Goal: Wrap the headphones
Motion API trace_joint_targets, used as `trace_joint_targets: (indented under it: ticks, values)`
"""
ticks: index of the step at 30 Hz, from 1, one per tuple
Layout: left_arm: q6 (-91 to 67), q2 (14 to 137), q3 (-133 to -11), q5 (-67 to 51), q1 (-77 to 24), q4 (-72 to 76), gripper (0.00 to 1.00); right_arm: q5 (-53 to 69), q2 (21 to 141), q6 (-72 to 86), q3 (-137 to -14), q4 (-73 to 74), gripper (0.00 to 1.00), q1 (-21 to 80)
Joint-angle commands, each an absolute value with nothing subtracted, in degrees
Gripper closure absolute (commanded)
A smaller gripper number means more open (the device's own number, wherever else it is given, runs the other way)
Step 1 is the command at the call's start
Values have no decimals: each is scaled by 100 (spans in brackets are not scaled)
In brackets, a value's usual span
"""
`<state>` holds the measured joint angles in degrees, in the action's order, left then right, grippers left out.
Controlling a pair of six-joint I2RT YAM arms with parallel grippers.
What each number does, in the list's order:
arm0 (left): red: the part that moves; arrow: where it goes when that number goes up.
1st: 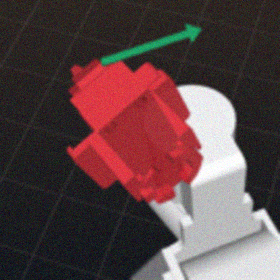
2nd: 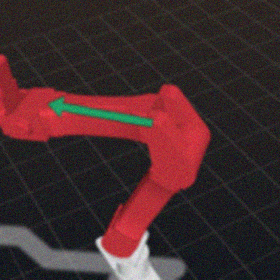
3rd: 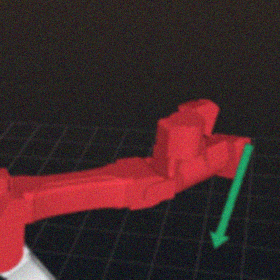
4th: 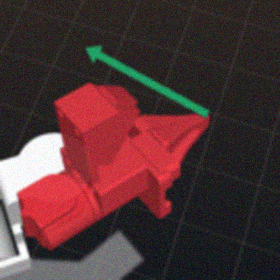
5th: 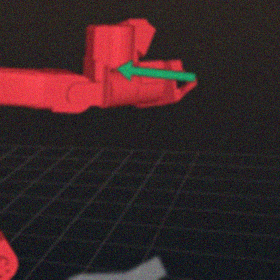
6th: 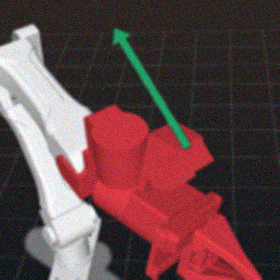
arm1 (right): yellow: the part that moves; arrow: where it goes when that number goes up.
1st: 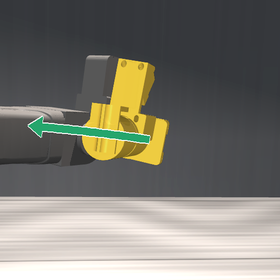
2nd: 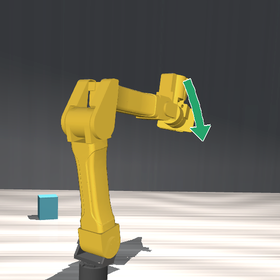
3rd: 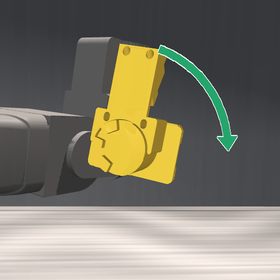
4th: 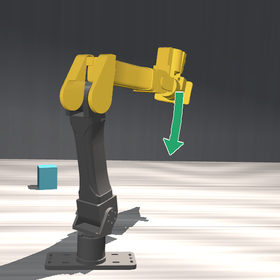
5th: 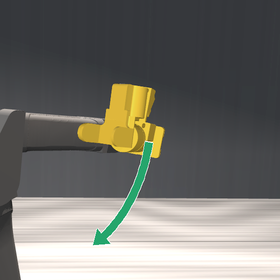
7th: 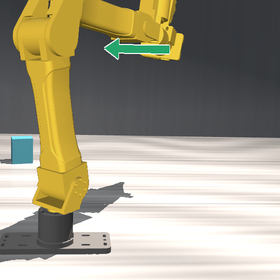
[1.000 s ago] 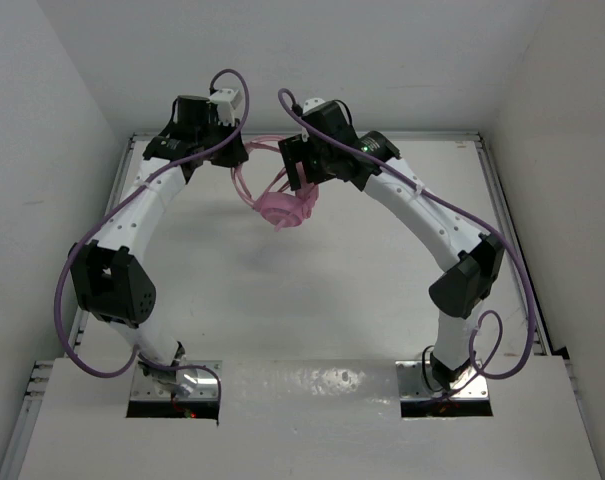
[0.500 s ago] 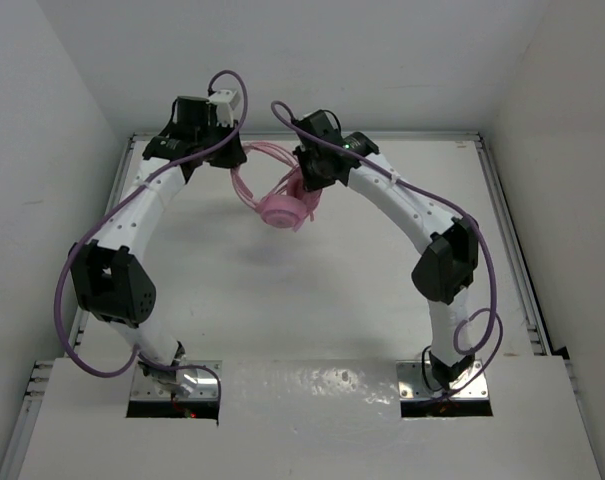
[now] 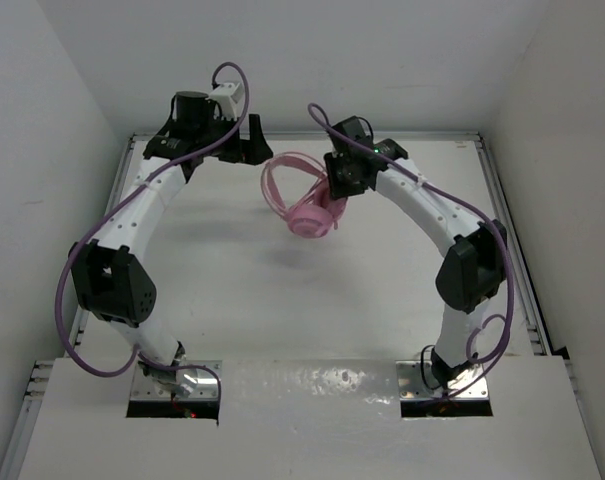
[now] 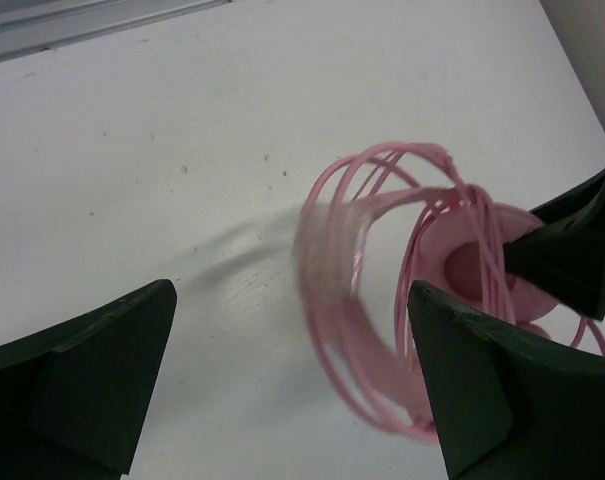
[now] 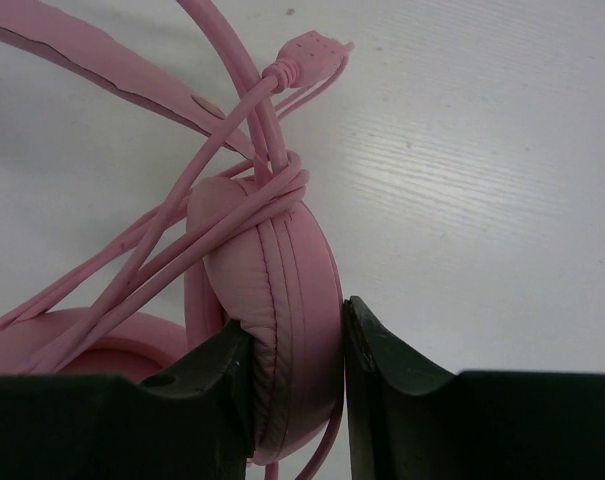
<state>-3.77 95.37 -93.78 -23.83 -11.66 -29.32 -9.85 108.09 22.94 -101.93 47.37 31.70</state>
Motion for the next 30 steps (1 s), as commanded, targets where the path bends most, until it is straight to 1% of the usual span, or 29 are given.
trace_joint_targets:
  ticks: [1, 5, 11, 18, 26, 30]
  values:
    - [-369, 9457, -9720, -2330, -1195, -2707, 1, -879, 10144, 2575, -9951, 4096, 100, 2717]
    - [-325, 9439, -9721, -2241, -1187, -2760, 1, -782, 9949, 2602, -9695, 3920, 100, 2356]
    - [-299, 9431, -9642, -2267, -1187, -2760, 1, -967, 9721, 2689, -9352, 3578, 100, 1811]
    - [-246, 9404, -9607, -2241, -1187, -2777, 1, -914, 9721, 2900, -8868, 3375, 100, 1003]
    - [-246, 9413, -9580, -2276, -1187, -2786, 1, -984, 9712, 2848, -8929, 3436, 100, 615]
    - [-272, 9474, -9598, -2294, -1187, -2769, 1, -598, 9694, 2935, -9280, 3472, 100, 702]
